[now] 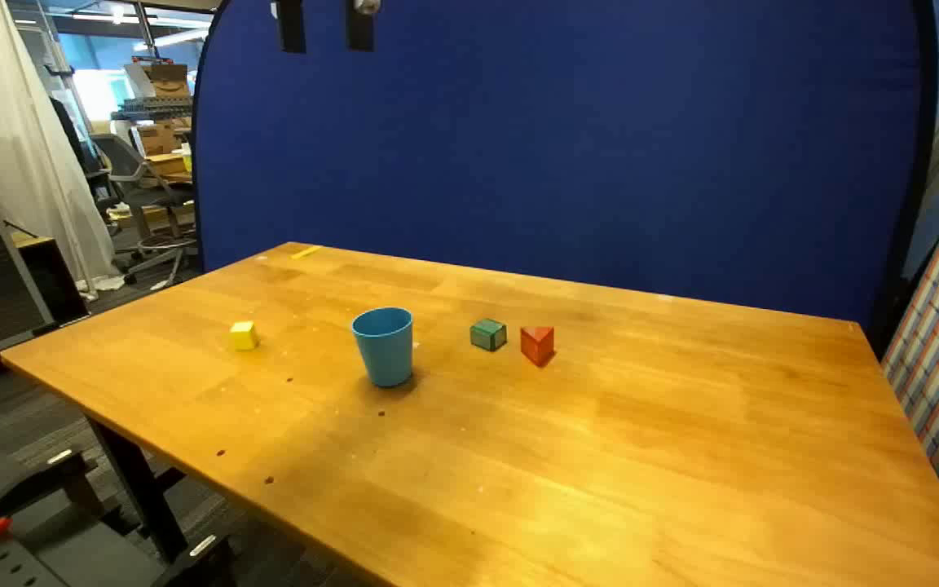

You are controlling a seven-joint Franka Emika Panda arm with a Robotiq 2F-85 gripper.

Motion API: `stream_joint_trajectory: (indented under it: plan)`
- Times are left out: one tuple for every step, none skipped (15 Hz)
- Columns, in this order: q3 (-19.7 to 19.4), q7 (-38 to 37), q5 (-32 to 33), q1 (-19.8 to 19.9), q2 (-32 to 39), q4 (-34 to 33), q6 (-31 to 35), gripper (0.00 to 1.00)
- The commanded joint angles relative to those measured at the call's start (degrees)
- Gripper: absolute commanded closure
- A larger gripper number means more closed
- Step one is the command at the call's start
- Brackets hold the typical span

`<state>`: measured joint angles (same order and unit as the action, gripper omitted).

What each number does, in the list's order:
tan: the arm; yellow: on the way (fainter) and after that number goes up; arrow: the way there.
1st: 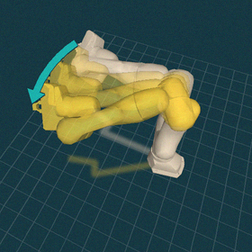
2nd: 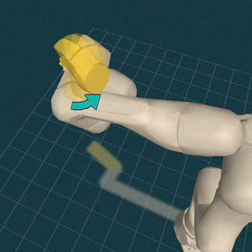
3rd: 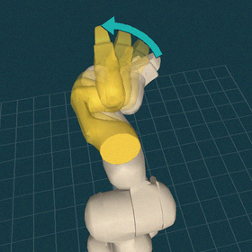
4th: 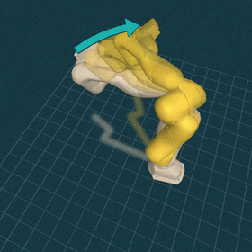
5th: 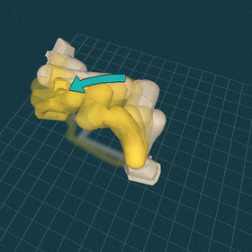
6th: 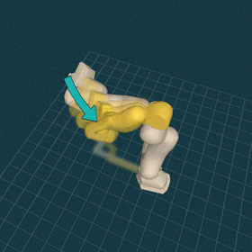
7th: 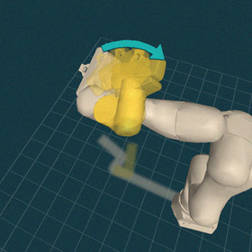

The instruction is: Put the yellow cube inside the blue cup

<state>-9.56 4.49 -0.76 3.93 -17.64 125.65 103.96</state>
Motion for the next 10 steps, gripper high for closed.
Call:
stream_joint_trajectory:
  plan:
    - [0.74, 0.22, -0.23, 0.85, 0.1, -0.27, -0.12, 0.0]
    - [0.73, 0.22, -0.23, 0.85, 0.07, -0.55, -0.12, 0.0]
    - [0.73, 0.22, -0.23, 0.85, 0.0, -0.77, -0.12, 0.0]
    - [0.91, -0.7, -0.5, 0.77, 1.36, -1.02, 1.62, 0.0]
    - [1.24, -0.92, -1.27, 0.25, 3.21, -1.17, 2.98, 0.0]
    - [1.92, -0.63, -2.23, -0.7, 6.01, -1.28, 4.46, 0.0]
    - [2.72, 0.0, -3.16, -1.58, 8.45, -1.24, 5.56, 0.0]
    - [3.55, 1.14, -4.91, -2.58, 10.95, -1.15, 6.62, 0.0]
    - [4.35, 4.18, -7.51, -3.79, 13.07, -1.19, 6.45, 0.0]
    - [5.56, 5.66, -9.67, -4.75, 15.76, -1.47, 7.34, 0.0]
